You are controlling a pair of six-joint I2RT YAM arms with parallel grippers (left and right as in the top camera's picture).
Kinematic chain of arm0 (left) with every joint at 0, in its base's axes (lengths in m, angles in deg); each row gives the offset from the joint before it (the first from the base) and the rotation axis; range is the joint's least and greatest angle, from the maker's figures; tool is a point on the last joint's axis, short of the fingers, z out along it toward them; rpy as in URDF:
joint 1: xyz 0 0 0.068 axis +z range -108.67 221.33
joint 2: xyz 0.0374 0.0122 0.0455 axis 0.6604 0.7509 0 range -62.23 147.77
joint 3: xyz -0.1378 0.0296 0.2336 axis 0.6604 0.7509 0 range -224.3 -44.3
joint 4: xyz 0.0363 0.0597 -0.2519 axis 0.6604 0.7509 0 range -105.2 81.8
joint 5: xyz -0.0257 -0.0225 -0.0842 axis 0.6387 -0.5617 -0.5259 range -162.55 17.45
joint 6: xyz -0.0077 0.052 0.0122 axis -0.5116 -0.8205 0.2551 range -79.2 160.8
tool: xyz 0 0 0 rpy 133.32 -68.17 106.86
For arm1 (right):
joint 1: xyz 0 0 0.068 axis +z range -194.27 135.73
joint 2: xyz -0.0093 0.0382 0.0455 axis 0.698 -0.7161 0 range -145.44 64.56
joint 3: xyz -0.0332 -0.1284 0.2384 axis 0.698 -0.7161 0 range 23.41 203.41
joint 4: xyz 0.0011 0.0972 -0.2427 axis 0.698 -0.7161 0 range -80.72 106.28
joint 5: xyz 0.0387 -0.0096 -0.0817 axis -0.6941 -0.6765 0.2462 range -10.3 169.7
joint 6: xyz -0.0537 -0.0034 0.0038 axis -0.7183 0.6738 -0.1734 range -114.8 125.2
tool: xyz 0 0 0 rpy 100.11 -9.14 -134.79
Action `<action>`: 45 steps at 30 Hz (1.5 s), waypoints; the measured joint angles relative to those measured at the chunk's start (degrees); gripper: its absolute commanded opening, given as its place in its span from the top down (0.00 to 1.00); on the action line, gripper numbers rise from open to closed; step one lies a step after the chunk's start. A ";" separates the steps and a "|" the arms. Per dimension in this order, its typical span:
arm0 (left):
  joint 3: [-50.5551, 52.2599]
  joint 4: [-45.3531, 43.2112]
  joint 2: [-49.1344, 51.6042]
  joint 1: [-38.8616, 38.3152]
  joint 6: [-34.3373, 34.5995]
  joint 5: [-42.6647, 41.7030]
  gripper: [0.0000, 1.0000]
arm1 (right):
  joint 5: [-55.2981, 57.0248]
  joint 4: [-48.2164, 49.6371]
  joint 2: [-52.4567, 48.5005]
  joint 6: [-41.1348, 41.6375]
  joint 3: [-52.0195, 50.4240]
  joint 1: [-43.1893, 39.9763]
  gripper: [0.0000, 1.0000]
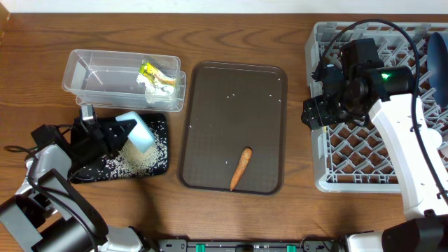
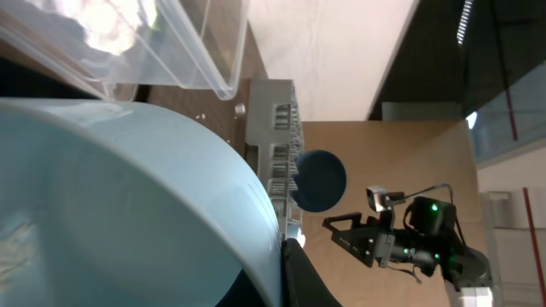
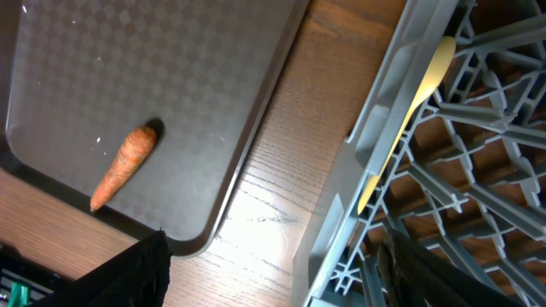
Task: Sort waste into correct bins and load items into the dishwasher rack
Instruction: 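Carry the bowl left and tip the rice onto the black tray, then bring the empty bowl back and set it on the brown tray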
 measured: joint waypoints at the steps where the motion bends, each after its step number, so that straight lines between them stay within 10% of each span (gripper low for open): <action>1: 0.00 -0.04 0.00 0.00 0.02 0.07 0.94 | 0.00 0.02 0.00 0.00 0.00 0.00 0.23; 28: 0.00 -0.35 -1.05 -2.80 3.91 1.09 0.94 | 0.00 -0.02 0.00 0.00 0.00 0.00 0.22; 45: 0.00 -6.60 -23.69 -37.29 10.56 39.60 0.94 | 0.00 0.02 0.00 0.00 0.00 0.00 0.22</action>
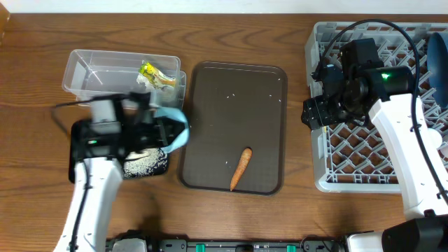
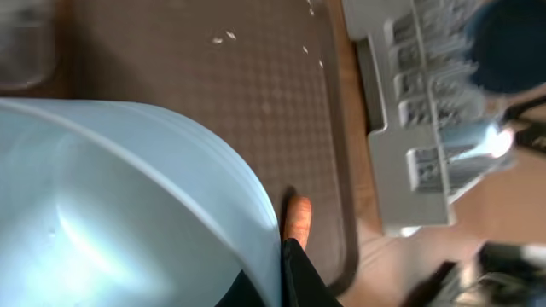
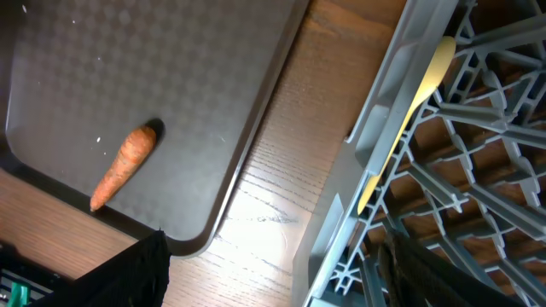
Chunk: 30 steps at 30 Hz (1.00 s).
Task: Sort waste into correct bins and load items into the dishwasher rack
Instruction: 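Bring the empty bowl back and set it on the brown tray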
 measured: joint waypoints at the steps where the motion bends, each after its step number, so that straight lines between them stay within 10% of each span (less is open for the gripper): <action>1: 0.00 -1.42 0.26 -2.51 0.66 2.08 0.94 | 0.00 0.02 0.00 0.02 0.00 0.00 0.22; 19: 0.00 -32.39 20.41 -34.93 5.44 22.14 0.92 | 0.00 -0.13 0.00 0.68 0.00 0.00 0.22; 23: 0.00 -34.38 22.01 -36.02 5.84 22.40 0.69 | 0.00 -0.11 0.00 0.92 0.00 0.00 0.22; 30: 0.00 -32.94 21.64 -35.93 6.84 22.77 0.65 | 0.00 0.98 0.00 0.98 0.00 0.00 0.20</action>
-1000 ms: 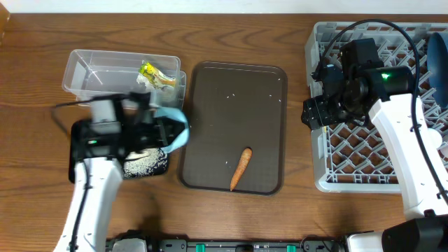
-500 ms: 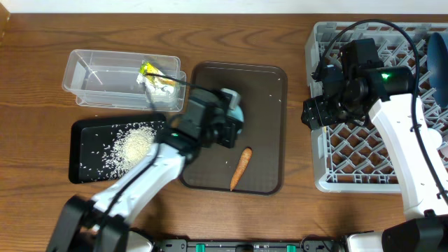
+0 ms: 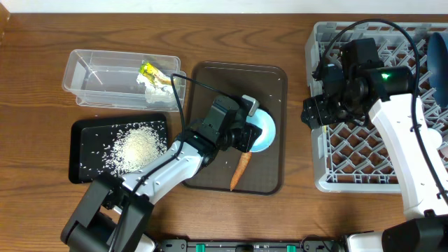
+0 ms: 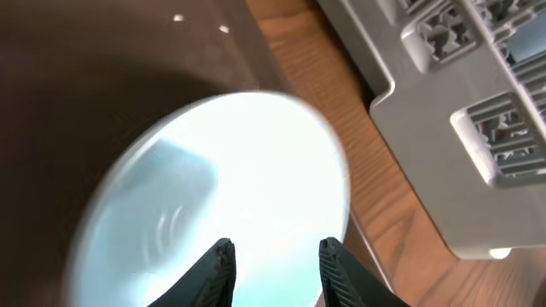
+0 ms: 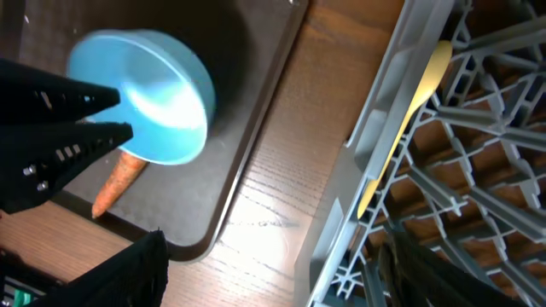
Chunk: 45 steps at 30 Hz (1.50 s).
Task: Sort waste into correct bins and load items into the dishwasher rack
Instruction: 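Bring the empty bowl back and set it on the brown tray, then grasp the empty white bowl with the right gripper and lift it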
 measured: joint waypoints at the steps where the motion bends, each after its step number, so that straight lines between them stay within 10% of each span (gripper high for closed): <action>1: 0.02 1.01 -0.31 0.07 0.00 0.00 0.65 | 0.00 0.15 0.00 0.07 0.00 0.00 0.19; 15: 0.09 45.70 -22.14 15.58 -0.02 0.74 0.58 | -3.43 9.35 -1.51 2.27 0.00 3.72 0.20; 33: 0.09 53.09 -26.40 23.63 -0.02 6.64 0.53 | 5.42 16.31 -21.29 13.14 0.00 10.51 0.39; 45: 0.09 53.09 -26.40 23.63 0.00 6.82 0.51 | 5.42 16.09 -26.10 15.32 0.00 11.82 0.99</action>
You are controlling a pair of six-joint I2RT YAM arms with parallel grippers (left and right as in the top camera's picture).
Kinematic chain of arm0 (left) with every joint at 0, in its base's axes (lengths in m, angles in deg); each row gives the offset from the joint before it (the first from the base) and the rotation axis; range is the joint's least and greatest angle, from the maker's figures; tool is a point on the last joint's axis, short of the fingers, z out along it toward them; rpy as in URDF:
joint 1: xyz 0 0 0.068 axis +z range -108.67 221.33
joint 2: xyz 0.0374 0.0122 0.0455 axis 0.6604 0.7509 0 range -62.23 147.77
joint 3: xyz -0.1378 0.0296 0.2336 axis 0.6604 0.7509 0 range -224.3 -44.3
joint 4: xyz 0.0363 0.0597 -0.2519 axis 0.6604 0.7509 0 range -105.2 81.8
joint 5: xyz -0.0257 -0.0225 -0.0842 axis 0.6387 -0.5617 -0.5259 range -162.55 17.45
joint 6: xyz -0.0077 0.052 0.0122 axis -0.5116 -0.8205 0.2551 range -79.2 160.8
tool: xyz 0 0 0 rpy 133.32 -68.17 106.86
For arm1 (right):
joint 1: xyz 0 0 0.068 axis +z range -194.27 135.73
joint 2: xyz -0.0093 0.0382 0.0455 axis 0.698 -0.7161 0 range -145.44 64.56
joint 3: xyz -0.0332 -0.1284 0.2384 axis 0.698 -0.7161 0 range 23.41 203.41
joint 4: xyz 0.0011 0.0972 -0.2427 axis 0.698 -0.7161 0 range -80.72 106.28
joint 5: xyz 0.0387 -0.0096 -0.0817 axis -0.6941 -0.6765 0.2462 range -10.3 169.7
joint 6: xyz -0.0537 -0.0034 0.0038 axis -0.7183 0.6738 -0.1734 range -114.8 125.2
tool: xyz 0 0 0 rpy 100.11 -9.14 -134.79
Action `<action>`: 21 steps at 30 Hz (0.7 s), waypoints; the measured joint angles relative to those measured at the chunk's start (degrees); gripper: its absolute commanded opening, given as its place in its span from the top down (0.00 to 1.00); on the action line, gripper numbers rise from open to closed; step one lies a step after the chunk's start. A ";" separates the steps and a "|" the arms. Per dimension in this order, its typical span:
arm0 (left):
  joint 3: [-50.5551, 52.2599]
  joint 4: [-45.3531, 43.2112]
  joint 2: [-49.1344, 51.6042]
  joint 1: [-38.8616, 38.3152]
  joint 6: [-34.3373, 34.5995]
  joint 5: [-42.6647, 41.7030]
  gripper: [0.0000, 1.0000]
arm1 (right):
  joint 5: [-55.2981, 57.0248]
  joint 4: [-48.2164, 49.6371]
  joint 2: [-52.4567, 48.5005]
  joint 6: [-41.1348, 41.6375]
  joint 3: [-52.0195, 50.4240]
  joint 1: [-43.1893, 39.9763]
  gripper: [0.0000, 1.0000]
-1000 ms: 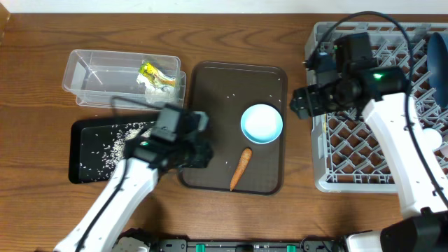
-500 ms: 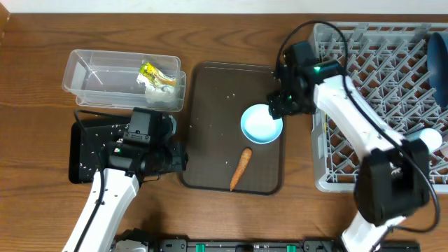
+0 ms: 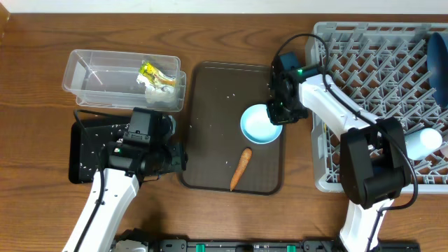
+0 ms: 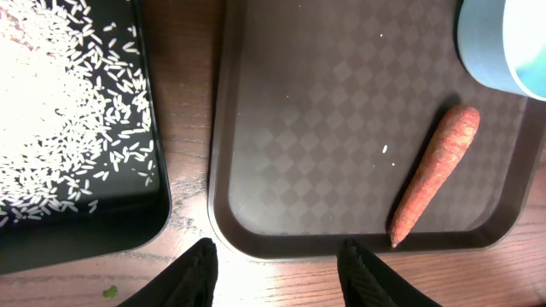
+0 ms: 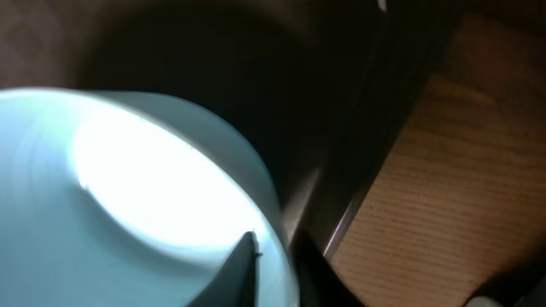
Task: Sort waste into correct bins and load items into the dishwasher rack
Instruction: 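Grasp the empty white bowl with the right gripper and lift it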
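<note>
A light blue bowl [image 3: 261,124] sits on the brown tray [image 3: 210,105], also in the left wrist view as the bowl [image 4: 503,43]. My right gripper [image 3: 280,112] is at its right rim; in the right wrist view the gripper [image 5: 277,256] pinches the rim of the bowl [image 5: 128,196], one finger inside and one outside. A carrot [image 3: 240,169] lies near the tray's front. My left gripper [image 3: 178,155] hangs open at the tray's left front edge, the gripper [image 4: 277,277] holding nothing. The grey dish rack [image 3: 364,84] stands to the right.
A clear bin [image 3: 105,73] with wrappers sits at the back left. The black tray [image 4: 68,128] of spilled rice lies left of the brown tray, partly under my left arm. A dark blue dish [image 3: 439,63] and a white cup [image 3: 423,143] are in the rack.
My left gripper has gone from above the bowl to the tray's left front edge. My right gripper has moved from the rack's edge to the bowl and shut on its rim.
My left gripper held the bowl tilted over the black tray, with rice spilled there. Then it held the bowl near the brown tray's left edge. Then the bowl sat on the brown tray under open left fingers. Now the right gripper grips the bowl.
</note>
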 measured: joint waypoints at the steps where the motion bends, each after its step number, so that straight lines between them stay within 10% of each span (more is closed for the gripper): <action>1: 0.00 -0.02 0.00 -0.02 0.00 0.00 0.52 | 0.07 -0.02 0.00 0.15 0.00 -0.04 0.99; 13: 0.00 0.00 0.00 0.00 0.00 0.02 0.51 | 3.08 -0.24 7.69 -0.42 0.11 -2.32 0.99; 21: 0.00 -0.02 0.00 -0.02 -0.07 0.00 0.47 | 29.64 10.43 26.34 -7.91 2.82 -4.96 0.99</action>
